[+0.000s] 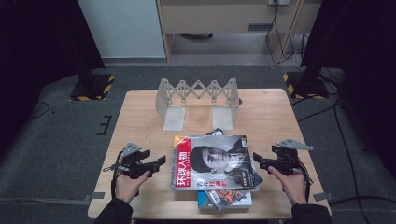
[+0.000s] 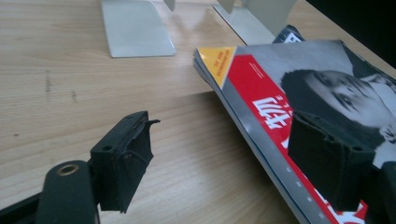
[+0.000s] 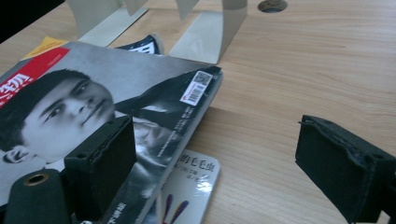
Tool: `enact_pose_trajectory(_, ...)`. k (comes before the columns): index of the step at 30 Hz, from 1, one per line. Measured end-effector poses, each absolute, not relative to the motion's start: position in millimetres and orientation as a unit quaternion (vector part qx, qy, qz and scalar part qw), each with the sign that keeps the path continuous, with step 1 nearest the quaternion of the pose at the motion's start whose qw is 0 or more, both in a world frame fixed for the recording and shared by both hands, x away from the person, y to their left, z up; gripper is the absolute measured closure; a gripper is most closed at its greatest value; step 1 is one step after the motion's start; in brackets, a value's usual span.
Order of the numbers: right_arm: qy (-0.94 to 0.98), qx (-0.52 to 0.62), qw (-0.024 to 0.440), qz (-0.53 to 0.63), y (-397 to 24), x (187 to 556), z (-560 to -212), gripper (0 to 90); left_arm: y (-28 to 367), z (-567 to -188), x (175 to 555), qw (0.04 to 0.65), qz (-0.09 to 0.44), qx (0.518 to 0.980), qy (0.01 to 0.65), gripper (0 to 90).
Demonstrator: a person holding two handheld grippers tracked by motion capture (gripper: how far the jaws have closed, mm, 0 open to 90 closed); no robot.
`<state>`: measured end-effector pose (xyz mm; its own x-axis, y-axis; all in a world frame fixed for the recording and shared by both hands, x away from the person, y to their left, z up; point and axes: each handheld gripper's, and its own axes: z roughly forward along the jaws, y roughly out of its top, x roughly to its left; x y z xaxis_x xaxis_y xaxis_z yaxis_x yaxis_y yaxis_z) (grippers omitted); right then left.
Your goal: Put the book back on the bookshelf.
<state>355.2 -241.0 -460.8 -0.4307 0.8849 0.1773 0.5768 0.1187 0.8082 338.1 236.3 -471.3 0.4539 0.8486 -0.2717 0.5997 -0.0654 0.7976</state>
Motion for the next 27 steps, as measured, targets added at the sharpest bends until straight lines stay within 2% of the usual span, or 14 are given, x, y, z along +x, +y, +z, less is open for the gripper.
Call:
enact_pose_trajectory(9, 0.744, 0.486, 0.166, 0.428, -221.4, 348.4, -464.7, 11.0, 217.9, -477.0, 330.4, 0.459, 0.098, 0.737, 0.486, 27.1)
enact_pose_trajectory(27, 0.768, 0.462, 0.137, 0.423, -192.0, 344.2, -476.7, 10.9, 194.2, -488.6, 322.0, 0.435, 0.057, 0.768, 0.467, 29.9)
